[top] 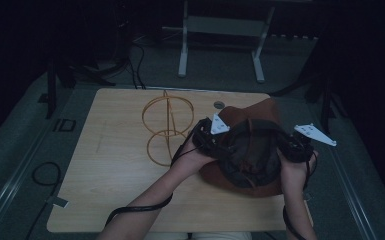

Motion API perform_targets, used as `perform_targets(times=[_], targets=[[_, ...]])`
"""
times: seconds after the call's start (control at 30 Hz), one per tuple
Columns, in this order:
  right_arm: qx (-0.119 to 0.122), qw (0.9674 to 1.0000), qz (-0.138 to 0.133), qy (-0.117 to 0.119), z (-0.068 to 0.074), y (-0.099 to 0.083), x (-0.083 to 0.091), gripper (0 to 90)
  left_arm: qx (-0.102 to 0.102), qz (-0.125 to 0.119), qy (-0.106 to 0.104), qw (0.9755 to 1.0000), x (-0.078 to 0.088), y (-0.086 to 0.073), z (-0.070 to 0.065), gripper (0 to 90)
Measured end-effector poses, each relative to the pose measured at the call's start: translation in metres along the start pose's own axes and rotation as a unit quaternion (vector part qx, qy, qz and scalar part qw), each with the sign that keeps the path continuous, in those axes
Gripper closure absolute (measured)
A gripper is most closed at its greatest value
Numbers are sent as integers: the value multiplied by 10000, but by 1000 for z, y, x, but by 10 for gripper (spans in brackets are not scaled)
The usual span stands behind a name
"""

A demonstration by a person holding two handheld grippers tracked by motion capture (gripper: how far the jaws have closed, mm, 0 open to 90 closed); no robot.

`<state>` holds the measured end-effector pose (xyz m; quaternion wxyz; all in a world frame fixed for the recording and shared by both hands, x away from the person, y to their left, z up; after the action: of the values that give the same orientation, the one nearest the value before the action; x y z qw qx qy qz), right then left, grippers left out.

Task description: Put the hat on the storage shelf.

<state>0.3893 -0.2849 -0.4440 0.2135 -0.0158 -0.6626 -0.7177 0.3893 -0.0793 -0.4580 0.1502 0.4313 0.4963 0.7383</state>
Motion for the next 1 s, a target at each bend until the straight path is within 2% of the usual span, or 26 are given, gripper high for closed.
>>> perform_targets(times=[0.07,0.13,0.2,0.3,0.33,0.5,0.57,0.6,0.67,0.7,0.73,0.77,0.8,0.83,0.87,1.0], targets=[[-13,10000,-10,76,2,1,2,842,25,32,-25,10000,-4,2,-1,87],[-19,9999,-42,146,5,1,6,841,-63,65,48,9999,-8,2,-4,122],[-38,9997,-90,229,10,1,13,842,-89,117,209,9997,-11,3,-4,139],[-18,9997,-109,231,12,1,15,841,-14,178,272,9995,-13,2,-2,150],[-14,9996,-117,246,13,1,17,841,95,244,423,9988,-16,1,2,150],[-82,9988,-126,474,21,-3,24,841,195,357,613,9973,-22,-3,6,172],[-106,9983,-133,549,24,-4,24,841,245,454,775,9957,-24,-5,8,203],[-107,9981,-134,587,25,-5,24,841,245,529,774,9953,-25,-7,9,242],[-107,9977,-142,661,28,-4,25,841,49,606,932,9938,-25,-7,10,384],[-81,9971,-131,740,30,-4,25,840,-41,627,1012,9929,-25,-7,10,567],[-81,9971,-131,740,30,-4,25,840,-97,633,1063,9923,-24,-7,10,567],[-40,9970,-91,773,32,-5,25,840,-175,618,1128,9915,-23,-6,10,643],[-17,9968,-79,791,33,-5,25,840,-205,540,1145,9917,-22,-5,9,764],[1,9966,-64,823,34,-6,25,839,-194,511,1186,9914,-20,-4,9,837],[24,9963,-40,856,36,-7,25,835,-198,464,1207,9914,-19,-4,10,867],[26,9956,2,936,38,-11,27,786,-189,404,1277,9908,-15,-3,15,876]])
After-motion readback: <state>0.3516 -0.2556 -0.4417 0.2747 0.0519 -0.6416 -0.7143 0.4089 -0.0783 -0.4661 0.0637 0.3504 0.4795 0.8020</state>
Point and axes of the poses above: each handheld gripper's, and its own axes: x roughly backward along the jaws, y roughly out of its top, z roughly to its left, the point moved 6 cm from there along -x, roughly forward along the jaws, and after that the axes turned 3 degrees about -x, right-handed, at the moved point
